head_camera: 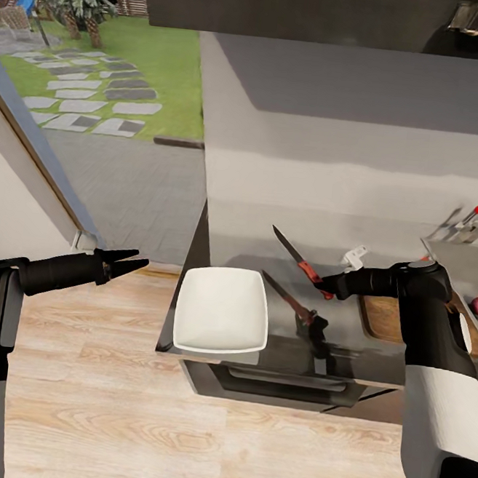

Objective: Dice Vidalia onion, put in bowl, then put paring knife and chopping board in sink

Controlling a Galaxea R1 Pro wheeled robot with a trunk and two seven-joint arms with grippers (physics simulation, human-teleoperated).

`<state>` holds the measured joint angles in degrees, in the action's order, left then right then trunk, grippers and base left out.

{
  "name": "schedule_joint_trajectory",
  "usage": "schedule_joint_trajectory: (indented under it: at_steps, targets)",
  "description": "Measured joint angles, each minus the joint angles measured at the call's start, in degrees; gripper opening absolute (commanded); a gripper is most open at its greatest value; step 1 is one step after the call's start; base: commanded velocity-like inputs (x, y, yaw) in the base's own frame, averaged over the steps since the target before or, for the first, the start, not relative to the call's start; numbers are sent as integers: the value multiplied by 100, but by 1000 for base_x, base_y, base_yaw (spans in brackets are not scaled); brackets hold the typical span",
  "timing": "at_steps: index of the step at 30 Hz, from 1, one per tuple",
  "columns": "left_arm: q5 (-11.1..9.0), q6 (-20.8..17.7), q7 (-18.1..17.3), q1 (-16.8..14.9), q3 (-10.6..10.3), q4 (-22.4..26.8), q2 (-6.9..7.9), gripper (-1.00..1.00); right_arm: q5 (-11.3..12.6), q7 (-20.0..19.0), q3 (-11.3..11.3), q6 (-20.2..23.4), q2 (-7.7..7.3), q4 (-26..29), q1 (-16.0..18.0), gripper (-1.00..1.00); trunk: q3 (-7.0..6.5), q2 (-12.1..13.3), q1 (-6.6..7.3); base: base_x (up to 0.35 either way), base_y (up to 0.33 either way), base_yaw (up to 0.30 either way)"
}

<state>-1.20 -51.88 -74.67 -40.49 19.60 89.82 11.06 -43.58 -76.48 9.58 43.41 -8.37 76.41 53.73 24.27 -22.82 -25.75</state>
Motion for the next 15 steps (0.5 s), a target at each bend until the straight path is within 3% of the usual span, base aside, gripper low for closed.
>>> schedule_joint_trajectory:
  at_steps: [6,9,15]
  targets:
    - [0,0,0,-1,-2,0,0,100,0,0,26,4,-3,0,0,-100,-45,0,0,0,0,0]
    - [0,0,0,-3,-2,0,0,100,-5,2,144,6,-52,0,0,-100,-67,0,0,0,-7,0]
    - [0,1,-1,-3,-2,-1,-2,100,-6,7,244,9,-82,1,0,-100,-91,1,0,0,-116,0]
